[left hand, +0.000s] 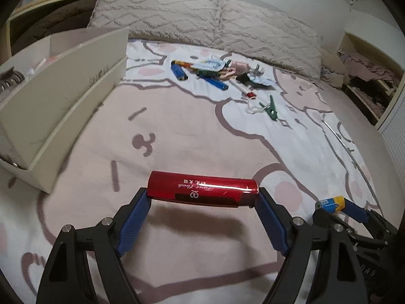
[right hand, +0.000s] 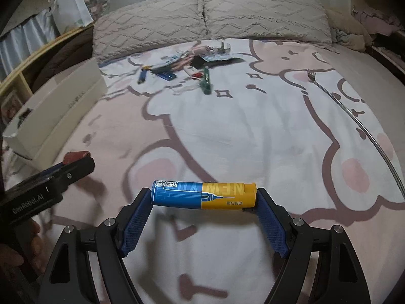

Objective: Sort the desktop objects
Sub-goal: 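Lift and carry both items over the white box with both tools, then lower the red lighter into the box with the left tool while the right lowers the cylinder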

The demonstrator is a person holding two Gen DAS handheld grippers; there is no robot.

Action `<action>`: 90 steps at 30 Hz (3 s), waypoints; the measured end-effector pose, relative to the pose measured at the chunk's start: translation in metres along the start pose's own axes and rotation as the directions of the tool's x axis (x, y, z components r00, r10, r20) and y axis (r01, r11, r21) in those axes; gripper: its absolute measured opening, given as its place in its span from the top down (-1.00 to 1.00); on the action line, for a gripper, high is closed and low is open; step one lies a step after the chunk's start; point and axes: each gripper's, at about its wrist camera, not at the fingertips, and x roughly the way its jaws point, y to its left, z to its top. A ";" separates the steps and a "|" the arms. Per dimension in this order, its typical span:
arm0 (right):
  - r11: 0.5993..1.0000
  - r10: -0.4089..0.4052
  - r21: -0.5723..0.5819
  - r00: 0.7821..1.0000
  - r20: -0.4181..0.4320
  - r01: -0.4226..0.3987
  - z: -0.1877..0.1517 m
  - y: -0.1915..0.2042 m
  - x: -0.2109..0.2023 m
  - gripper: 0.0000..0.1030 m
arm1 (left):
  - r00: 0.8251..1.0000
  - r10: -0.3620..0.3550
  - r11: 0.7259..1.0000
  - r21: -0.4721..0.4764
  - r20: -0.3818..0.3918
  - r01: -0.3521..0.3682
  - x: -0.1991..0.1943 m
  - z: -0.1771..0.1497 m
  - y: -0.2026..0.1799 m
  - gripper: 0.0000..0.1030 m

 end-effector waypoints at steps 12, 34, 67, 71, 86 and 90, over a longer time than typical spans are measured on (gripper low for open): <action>0.992 0.080 -0.101 0.996 0.049 -0.075 0.023 0.064 -0.024 -0.59 | 0.997 -0.006 1.000 -0.001 0.080 0.006 -0.047 0.017 0.036 -0.62; 0.940 0.240 -0.275 0.964 0.118 -0.200 0.073 0.178 -0.035 -0.58 | 0.965 0.115 0.990 -0.108 0.237 -0.091 -0.116 0.052 0.147 -0.62; 0.871 0.414 -0.357 0.895 0.165 -0.337 0.194 0.283 0.003 -0.59 | 0.897 0.229 0.973 -0.076 0.378 -0.216 -0.130 0.184 0.237 -0.62; 0.860 0.407 -0.389 0.904 0.131 -0.330 0.200 0.299 0.018 -0.59 | 0.909 0.227 0.974 -0.066 0.349 -0.217 -0.116 0.194 0.239 -0.62; 0.809 0.397 -0.469 0.918 -0.012 -0.356 0.208 0.335 0.064 -0.59 | 0.967 0.214 0.964 -0.188 0.141 -0.186 -0.065 0.234 0.283 -0.62; 0.780 0.378 -0.522 0.925 -0.046 -0.344 0.206 0.346 0.077 -0.59 | 0.963 0.246 0.951 -0.218 0.110 -0.219 -0.056 0.236 0.291 -0.62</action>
